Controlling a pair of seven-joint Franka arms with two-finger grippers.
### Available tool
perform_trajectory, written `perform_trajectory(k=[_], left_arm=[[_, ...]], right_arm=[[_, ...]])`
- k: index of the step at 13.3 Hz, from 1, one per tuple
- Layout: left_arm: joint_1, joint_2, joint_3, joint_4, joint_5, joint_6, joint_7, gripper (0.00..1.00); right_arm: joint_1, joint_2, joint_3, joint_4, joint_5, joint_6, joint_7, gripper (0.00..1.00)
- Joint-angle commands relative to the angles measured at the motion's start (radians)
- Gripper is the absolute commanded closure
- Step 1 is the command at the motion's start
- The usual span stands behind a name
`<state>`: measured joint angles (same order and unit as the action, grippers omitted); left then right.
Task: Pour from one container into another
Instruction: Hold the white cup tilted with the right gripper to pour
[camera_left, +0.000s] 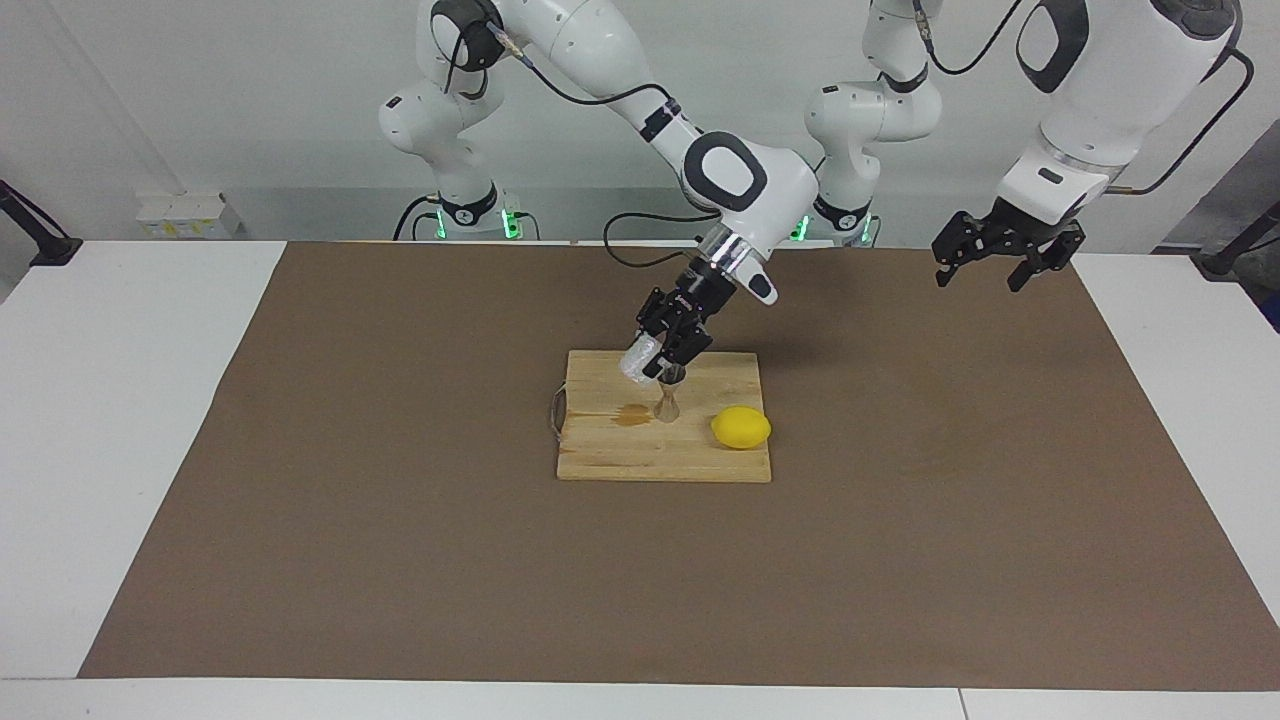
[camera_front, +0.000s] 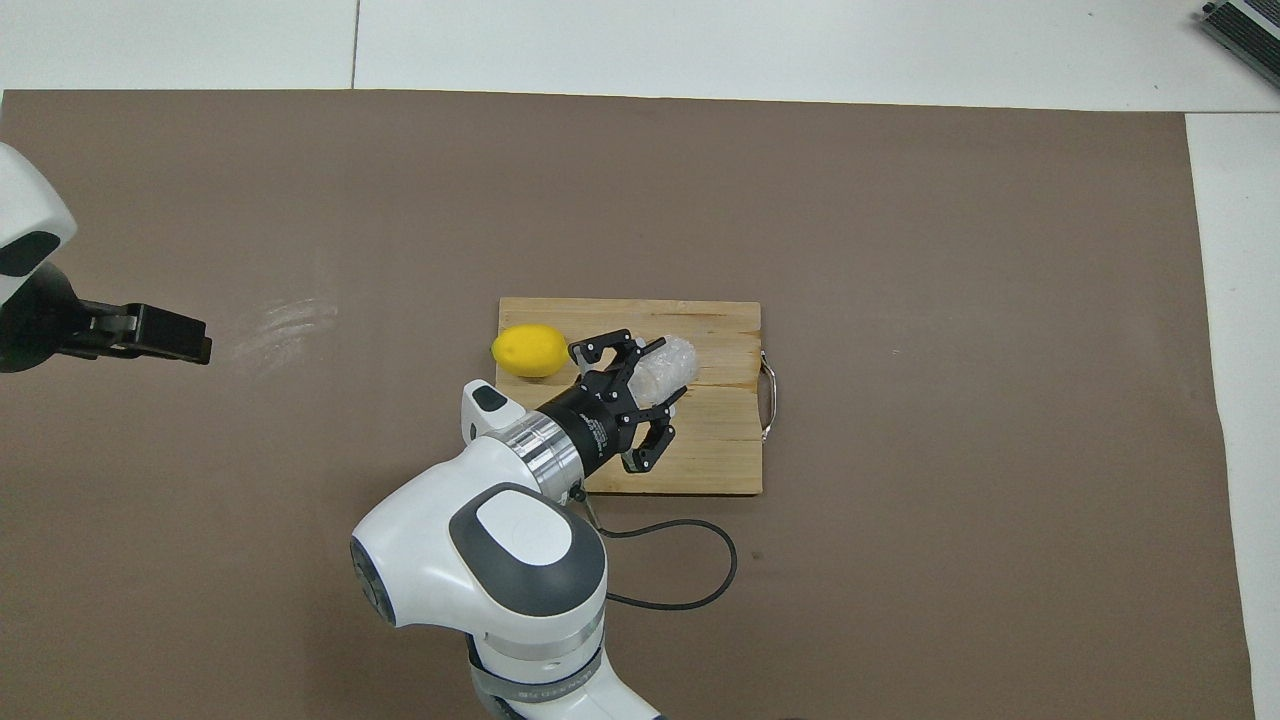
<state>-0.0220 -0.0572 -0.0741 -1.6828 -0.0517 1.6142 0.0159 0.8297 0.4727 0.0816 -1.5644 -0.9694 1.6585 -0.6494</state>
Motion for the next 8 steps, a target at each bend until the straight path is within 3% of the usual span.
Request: perform_trajectory(k=[1,8], left_arm=[[-0.015,0.008,0.008,0.003,-0.007,0.01,-0.016,0.0],[-0.015,0.008,0.008,0.003,-0.007,0.012,-0.016,0.0]], right_arm=[[0.014,-0.045,0.006,-0.065,-0.055,0.029,0.039,0.89],[0.015,-0.057,0.006,-0.092,-0.077,0.032,0.067,0.89]])
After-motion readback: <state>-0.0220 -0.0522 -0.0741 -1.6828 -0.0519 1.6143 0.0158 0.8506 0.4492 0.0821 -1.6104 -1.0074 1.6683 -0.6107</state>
